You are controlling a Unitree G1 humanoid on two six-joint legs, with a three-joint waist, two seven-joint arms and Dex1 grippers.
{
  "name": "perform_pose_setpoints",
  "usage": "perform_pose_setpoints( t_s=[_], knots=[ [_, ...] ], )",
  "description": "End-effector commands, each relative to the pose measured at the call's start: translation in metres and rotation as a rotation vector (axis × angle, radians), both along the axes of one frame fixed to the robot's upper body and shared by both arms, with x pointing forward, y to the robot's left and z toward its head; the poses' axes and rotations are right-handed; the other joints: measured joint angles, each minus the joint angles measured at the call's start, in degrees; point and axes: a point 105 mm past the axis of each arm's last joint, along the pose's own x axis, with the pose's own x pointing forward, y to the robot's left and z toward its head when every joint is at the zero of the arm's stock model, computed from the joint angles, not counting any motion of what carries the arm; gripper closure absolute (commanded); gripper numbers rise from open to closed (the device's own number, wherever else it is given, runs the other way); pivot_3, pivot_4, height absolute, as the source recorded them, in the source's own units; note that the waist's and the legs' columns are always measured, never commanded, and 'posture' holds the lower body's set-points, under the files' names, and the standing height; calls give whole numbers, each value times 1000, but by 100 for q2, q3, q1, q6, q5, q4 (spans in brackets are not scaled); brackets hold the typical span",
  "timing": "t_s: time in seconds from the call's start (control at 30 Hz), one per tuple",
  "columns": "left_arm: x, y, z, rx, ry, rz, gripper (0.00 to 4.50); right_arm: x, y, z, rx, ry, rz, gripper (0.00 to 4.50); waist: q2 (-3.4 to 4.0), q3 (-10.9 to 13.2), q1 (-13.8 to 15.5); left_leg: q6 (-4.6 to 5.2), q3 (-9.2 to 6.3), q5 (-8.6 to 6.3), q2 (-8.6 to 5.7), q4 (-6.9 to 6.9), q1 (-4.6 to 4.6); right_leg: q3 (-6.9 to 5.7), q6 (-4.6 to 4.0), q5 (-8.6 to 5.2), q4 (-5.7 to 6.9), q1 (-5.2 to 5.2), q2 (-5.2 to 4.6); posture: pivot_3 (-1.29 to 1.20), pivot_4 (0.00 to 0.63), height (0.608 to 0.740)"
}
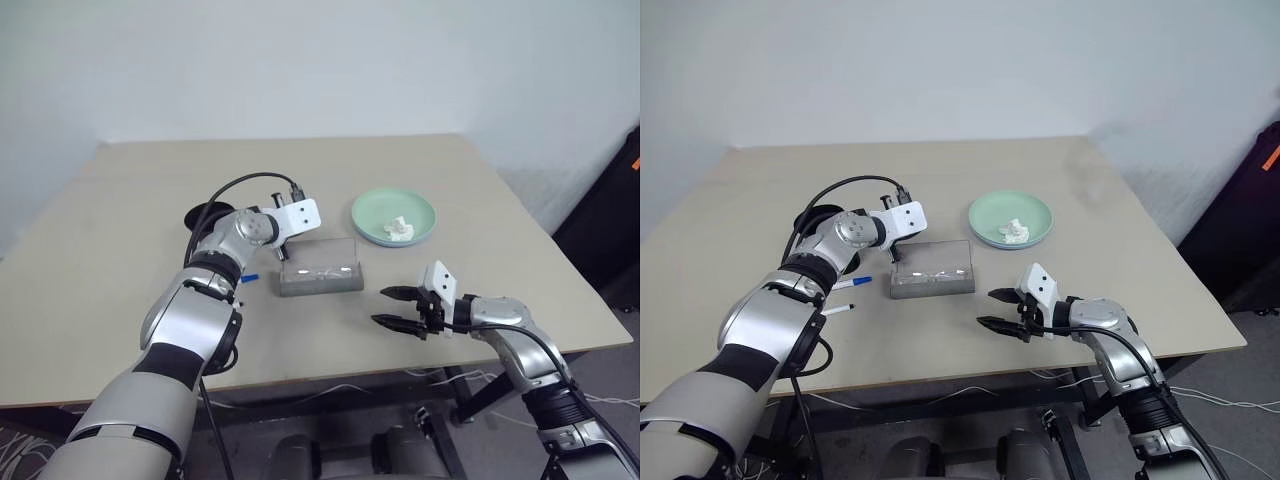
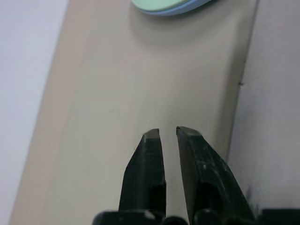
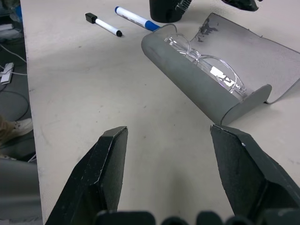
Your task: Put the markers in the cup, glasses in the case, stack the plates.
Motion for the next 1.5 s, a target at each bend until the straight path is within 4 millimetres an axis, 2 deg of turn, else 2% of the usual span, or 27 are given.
perform_pose_setpoints(
  t_s=[0.03,0.27,0.53,0.83,1.03,1.23,1.37,1.5],
  knots=[
    [8,1,16,64,-53,16,3822,2,3,9,22,-42,2,1441,0,0,0,0,0,0,0,0,0,0,0,0,0,0,0,0,0,740],
    [0,10,-3,133,55,9,3822,2,4,10,25,-48,-2,1441,0,0,-1,0,0,0,0,0,0,0,0,0,0,-1,1,0,0,740],
    [-9,7,6,25,173,-60,3822,2,3,9,25,-49,-7,1441,-1,-1,-1,-1,1,-1,0,-1,2,0,0,0,0,0,-1,0,0,740],
    [-40,5,16,-114,433,-271,3822,5,6,10,29,-52,3,1441,-1,-1,-1,0,2,0,0,6,-1,-1,-1,0,1,0,-1,0,0,740],
    [-62,6,6,-112,596,-381,3822,5,8,10,31,-55,10,1441,-1,-1,-2,0,0,0,1,10,-3,-1,-1,0,5,0,0,0,0,740],
    [-72,7,-2,-85,631,-436,3822,5,8,10,35,-54,12,1441,-2,-1,1,1,-1,0,2,16,-3,0,-1,0,10,0,-1,0,0,740],
    [-71,6,7,-131,601,-453,3822,5,8,10,35,-54,12,1441,-2,-1,-1,1,-2,0,2,20,-4,1,-1,0,11,0,-1,0,0,740],
    [-77,8,31,-231,584,-514,3822,6,8,12,35,-58,10,1441,-2,-1,-2,1,-2,0,3,18,-5,1,-1,0,11,-2,0,0,0,740]
  ],
)
